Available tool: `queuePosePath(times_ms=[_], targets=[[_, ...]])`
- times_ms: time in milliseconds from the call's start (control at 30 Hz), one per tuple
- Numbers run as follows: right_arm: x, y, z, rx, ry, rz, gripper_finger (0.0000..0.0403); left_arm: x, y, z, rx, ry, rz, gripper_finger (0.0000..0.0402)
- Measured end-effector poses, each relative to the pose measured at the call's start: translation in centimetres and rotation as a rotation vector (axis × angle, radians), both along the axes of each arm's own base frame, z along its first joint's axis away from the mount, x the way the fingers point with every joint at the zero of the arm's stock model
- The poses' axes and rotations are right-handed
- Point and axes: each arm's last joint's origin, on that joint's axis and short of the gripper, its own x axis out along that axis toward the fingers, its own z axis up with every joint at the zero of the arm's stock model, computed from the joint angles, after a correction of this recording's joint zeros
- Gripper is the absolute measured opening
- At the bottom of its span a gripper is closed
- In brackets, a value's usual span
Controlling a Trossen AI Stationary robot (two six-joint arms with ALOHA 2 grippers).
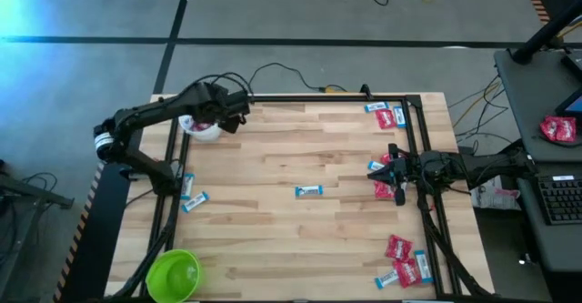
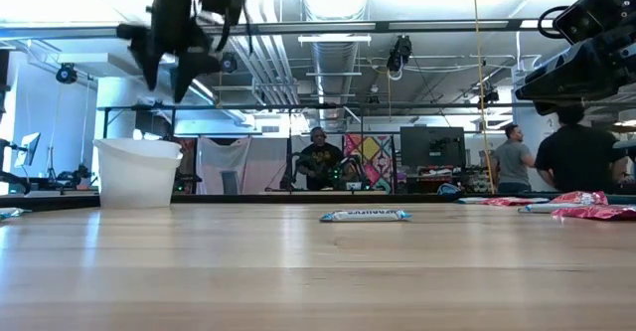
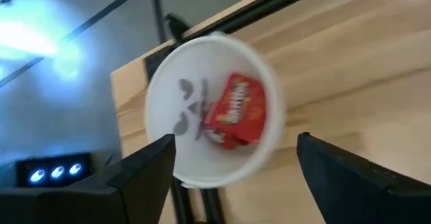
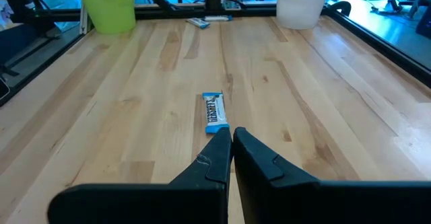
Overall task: Sort candy by brand, put in halloween buckets
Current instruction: Put the blue chocolate bar into the green bucket
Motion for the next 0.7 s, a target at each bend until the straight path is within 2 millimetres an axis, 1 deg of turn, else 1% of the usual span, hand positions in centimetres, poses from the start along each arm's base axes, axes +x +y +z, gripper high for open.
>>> queuePosePath(times_ms=[100, 167, 267, 333, 433, 533, 600, 700], targets=[[0.0, 0.0, 0.0, 0.0, 0.0, 0.0, 0.0009, 1.4, -2.4, 1.7, 0.029, -0.094, -0.081, 0.0292], [0.0, 0.0, 0.0, 0.0, 0.0, 0.0, 0.0009, 2.7, -4.4, 2.2, 0.049, -0.166, -0.163, 0.029], [0.0, 0.0, 0.0, 0.0, 0.0, 0.0, 0.0009, 4.4, -8.3, 2.4, 0.085, -0.262, -0.328, 0.0287], [0.0, 0.0, 0.0, 0.0, 0.0, 0.0, 0.0009, 5.2, -11.0, 2.0, 0.109, -0.312, -0.44, 0.0286], [0.0, 0.0, 0.0, 0.0, 0.0, 0.0, 0.0009, 5.8, -15.1, 0.9, 0.17, -0.401, -0.553, 0.0286], [0.0, 0.0, 0.0, 0.0, 0.0, 0.0, 0.0009, 5.9, -18.4, -1.0, 0.237, -0.542, -0.568, 0.0286], [0.0, 0.0, 0.0, 0.0, 0.0, 0.0, 0.0009, 5.9, -20.2, -2.8, 0.238, -0.622, -0.592, 0.0286], [0.0, 0.0, 0.0, 0.0, 0.0, 0.0, 0.0009, 5.9, -22.3, -5.9, 0.216, -0.698, -0.643, 0.0286]])
